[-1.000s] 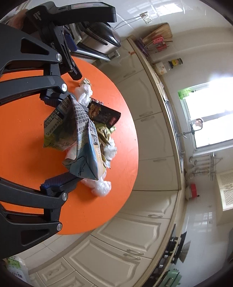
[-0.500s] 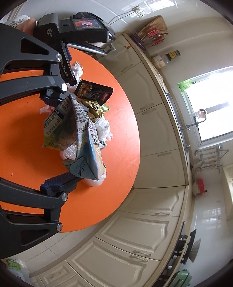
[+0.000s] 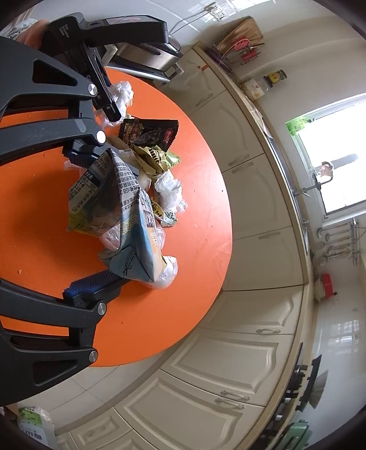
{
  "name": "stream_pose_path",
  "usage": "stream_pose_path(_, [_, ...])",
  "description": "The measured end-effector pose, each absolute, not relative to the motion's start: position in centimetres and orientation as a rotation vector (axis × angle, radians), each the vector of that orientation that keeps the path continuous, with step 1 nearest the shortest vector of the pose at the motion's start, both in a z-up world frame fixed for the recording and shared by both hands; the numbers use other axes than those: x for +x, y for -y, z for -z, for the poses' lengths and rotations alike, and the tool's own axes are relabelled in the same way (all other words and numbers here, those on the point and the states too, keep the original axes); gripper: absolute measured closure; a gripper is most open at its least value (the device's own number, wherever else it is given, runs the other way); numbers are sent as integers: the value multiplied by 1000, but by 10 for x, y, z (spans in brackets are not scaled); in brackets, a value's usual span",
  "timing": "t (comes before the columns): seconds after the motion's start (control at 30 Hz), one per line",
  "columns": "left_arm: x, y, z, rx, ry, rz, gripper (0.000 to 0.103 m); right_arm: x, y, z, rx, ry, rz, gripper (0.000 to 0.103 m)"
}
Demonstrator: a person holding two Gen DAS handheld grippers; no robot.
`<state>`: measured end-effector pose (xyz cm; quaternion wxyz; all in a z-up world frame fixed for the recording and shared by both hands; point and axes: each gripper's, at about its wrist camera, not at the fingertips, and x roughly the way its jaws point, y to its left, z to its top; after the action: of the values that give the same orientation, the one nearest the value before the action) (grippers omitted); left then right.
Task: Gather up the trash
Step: 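Lift the packet with the right gripper while the left gripper grasps a plastic bag, then carry both items over the blue bucket and open both grippers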
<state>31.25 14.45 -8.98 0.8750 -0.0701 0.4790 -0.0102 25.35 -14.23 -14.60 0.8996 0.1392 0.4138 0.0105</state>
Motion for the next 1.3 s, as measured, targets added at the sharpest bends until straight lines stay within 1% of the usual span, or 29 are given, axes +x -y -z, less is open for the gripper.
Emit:
stream_pose_path(0.4, [209,-113,22,-62,-787,56,59,191,153,111,324,-780,-10,40])
stream_pose_path(0.53, [175,-99,10,-43,-743,79,59,169,158,105,328,-762,-2,39])
stream_pose_path(0.8, [140,-58,3,17,-726,160,59,141,182,101,348,-727,44,39])
stream_pose_path(0.93, [140,-25,5,68,-731,202,59,133,208,103,366,-714,94,40])
stream_pose_path(1.3, [193,101,12,306,-774,350,59,126,311,121,405,-704,284,40])
